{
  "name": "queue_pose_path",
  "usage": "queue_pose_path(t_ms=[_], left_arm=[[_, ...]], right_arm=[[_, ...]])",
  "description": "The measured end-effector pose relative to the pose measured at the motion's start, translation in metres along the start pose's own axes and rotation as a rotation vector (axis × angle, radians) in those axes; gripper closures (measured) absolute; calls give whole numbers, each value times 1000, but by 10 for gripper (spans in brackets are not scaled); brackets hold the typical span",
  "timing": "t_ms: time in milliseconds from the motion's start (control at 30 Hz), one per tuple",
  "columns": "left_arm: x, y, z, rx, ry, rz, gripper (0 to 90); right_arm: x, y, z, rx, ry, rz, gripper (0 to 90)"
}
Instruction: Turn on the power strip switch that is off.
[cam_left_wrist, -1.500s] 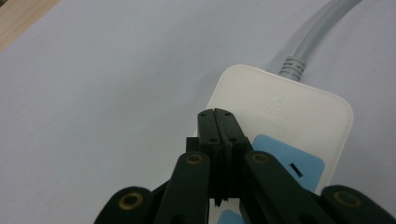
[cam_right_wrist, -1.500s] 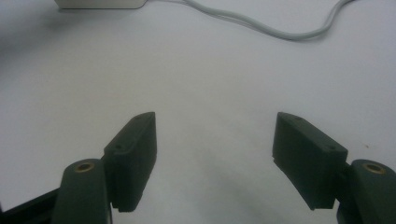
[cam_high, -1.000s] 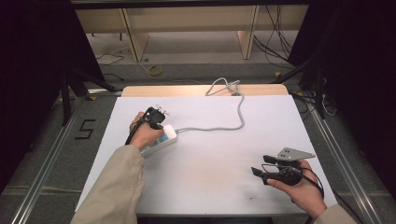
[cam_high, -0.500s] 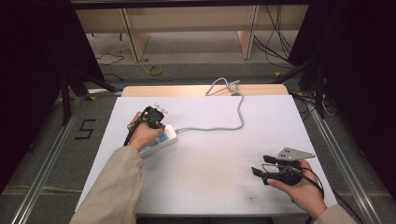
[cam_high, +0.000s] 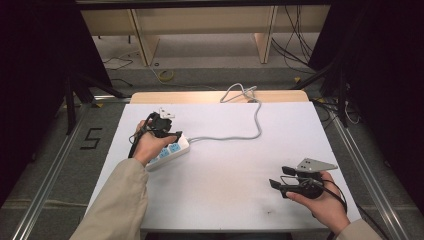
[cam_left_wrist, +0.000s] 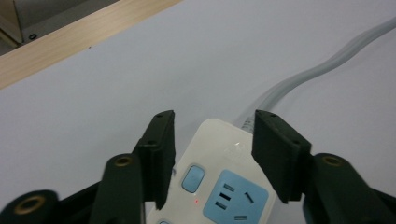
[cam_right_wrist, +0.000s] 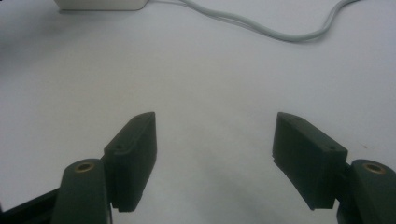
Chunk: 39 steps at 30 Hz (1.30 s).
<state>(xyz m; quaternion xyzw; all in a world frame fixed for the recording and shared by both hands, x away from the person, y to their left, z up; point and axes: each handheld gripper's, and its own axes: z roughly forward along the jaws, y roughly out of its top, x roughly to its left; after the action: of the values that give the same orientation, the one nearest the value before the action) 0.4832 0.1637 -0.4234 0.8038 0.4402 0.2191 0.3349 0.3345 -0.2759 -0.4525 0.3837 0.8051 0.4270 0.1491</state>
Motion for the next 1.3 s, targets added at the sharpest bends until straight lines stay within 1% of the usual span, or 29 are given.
queue_pose_path(t_ms=[67,133,167,267,367,400,467,533,600,633,833,900,967,1000,1067,1133,1233,1300], left_arm=[[1,-2,-2,-4,0,-2,396],[0,-3,-4,-10,5,-19,341],[0,-4,-5,-13,-1,-21,315],[-5,-5,-8,-35,-40,-26,260],[-11,-4,-12,-52,-52,-1,234],[-12,-4,-14,-53,-58,11,230],[-16,-5,-17,-68,-79,14,214],[-20,-6,-20,-68,-92,27,209],[-25,-8,-23,-62,-106,49,198],[-27,-9,-24,-67,-113,52,196],[-36,-14,-34,-77,-128,80,195],[-38,-16,-37,-78,-127,101,193],[-40,-17,-40,-85,-130,110,192],[-41,-18,-41,-90,-131,104,195],[-42,-19,-43,-85,-126,110,200],[-44,-20,-46,-96,-133,106,195],[-45,-23,-48,-102,-134,112,194],[-46,-24,-50,-117,-146,104,190]], right_arm=[[0,0,0,0,0,1,313],[0,0,0,0,0,0,312],[0,0,0,0,1,0,312],[0,0,0,-1,0,0,312],[0,0,0,-1,-1,1,312],[0,0,0,-1,-1,1,312],[0,0,0,-2,0,1,312],[0,0,0,-2,-1,1,312],[0,0,0,-3,-1,1,312],[0,0,0,-3,-1,1,312],[0,0,0,-4,-1,0,312],[0,0,0,-3,-1,0,312],[0,0,0,-4,-1,0,312],[0,0,0,-3,-1,0,312],[0,0,0,-4,0,0,311],[0,0,0,-4,-1,0,312],[0,0,0,-3,-1,-1,312],[0,0,0,-4,0,-1,311]])
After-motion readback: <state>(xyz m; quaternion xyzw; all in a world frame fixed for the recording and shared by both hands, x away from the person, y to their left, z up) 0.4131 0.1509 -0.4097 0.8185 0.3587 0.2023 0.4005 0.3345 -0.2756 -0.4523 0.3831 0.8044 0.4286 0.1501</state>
